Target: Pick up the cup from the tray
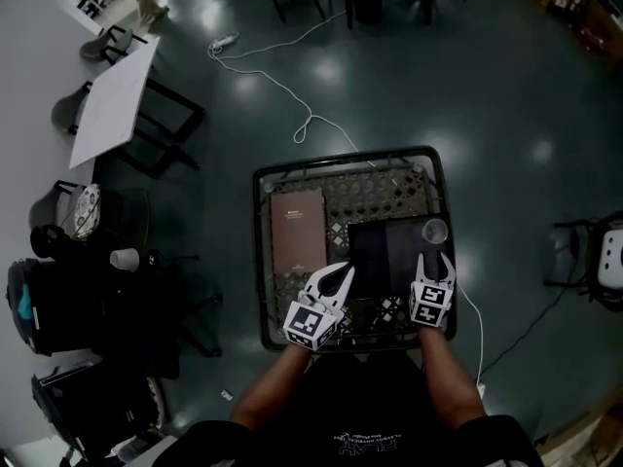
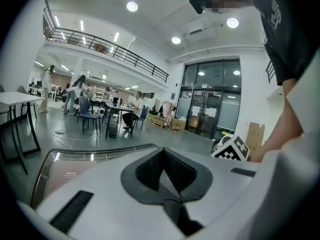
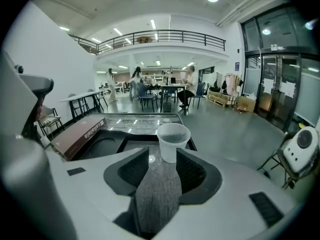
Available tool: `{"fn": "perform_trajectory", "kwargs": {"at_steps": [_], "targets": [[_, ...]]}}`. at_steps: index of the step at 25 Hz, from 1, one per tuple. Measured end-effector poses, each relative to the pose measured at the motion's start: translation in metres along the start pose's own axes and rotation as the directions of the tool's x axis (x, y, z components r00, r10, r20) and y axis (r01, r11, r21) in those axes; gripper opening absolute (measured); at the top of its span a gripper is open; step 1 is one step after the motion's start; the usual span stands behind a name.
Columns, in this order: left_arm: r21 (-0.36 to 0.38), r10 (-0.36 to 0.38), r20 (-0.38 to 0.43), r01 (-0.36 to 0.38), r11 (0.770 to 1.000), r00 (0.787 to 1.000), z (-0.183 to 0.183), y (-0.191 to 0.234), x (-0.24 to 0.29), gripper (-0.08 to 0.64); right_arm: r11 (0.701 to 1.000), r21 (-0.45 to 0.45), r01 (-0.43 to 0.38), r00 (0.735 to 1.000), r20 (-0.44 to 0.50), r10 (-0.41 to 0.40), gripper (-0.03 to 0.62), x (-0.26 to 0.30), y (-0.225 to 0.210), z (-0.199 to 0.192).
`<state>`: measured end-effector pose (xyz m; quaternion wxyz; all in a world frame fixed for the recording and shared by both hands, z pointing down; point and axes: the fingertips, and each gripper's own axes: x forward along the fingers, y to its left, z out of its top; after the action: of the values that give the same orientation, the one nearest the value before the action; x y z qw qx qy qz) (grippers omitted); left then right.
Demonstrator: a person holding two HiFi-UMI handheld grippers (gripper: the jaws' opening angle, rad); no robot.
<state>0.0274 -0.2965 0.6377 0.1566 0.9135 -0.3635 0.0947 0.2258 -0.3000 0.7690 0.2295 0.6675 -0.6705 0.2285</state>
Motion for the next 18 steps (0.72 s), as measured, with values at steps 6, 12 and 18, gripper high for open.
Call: {"fn": "perform_trajectory", "kwargs": {"at_steps": [6, 12, 18], "targets": [[-0.012, 0.015, -0.022, -0.016, 1.000, 1.000, -0.008, 0.001, 0.000, 0.009, 0.999, 0.039, -0.021, 0.999, -0.048, 0.023, 0.276, 0.036, -0.010, -0.012], [-0.017, 0.021, -0.034, -0.021, 1.000, 0.999, -0.011, 0.000, 0.002, 0.009, 0.998, 0.046, -0.029, 0.997, -0.071, 0.033, 0.313, 0.062, -0.019, -0.013], [-0.021, 0.028, -0.033, -0.028, 0.999, 0.999, -0.011, -0.001, 0.003, 0.009, 0.998, 0.026, -0.056, 0.995, -0.084, 0.057, 0.323, 0.078, -0.016, -0.013]]}}
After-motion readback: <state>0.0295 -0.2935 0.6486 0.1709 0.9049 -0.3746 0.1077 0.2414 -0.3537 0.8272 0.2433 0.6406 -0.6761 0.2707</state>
